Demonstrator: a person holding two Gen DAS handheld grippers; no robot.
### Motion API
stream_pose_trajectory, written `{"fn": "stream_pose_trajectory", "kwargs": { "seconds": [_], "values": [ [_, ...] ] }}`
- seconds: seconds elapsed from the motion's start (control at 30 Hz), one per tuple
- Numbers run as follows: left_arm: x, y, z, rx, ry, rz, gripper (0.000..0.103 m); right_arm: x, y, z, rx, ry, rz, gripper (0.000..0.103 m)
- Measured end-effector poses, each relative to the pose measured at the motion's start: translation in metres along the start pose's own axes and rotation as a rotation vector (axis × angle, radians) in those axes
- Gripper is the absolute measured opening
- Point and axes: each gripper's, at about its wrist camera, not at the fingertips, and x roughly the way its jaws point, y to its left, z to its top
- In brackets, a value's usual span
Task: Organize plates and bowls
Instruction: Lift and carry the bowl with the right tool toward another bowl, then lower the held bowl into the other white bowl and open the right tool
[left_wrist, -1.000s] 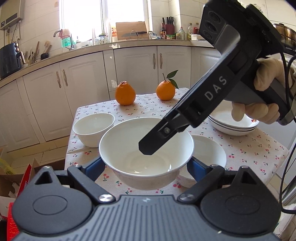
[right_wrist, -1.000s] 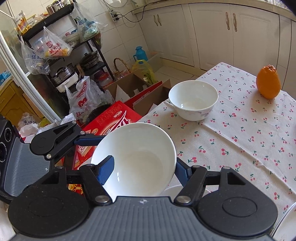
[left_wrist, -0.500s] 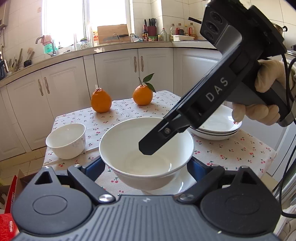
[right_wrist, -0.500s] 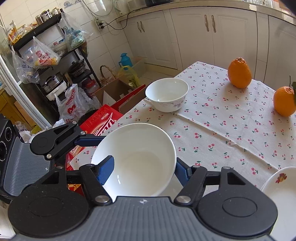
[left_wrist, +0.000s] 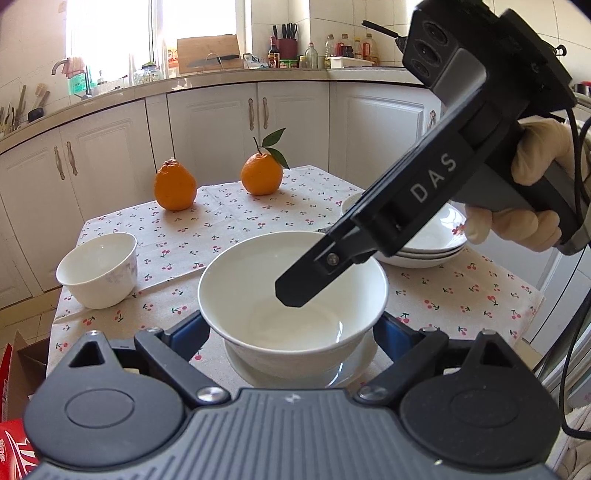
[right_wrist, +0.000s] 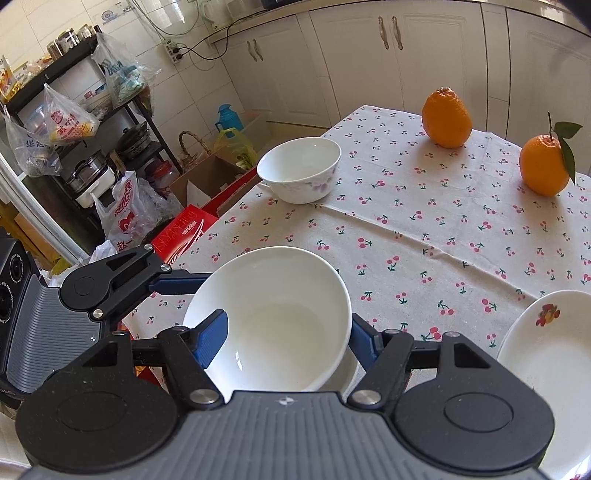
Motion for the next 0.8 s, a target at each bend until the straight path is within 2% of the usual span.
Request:
{"fn": "stream_pose_trajectory", "kwargs": {
  "seconds": [0.8],
  "values": [
    [0.009, 0.000, -0.008, -0.008, 0.038, -0.026, 0.095, 0.010, -0.003, -0.007, 0.015, 0.027, -0.016, 0.075]
  ]
}}
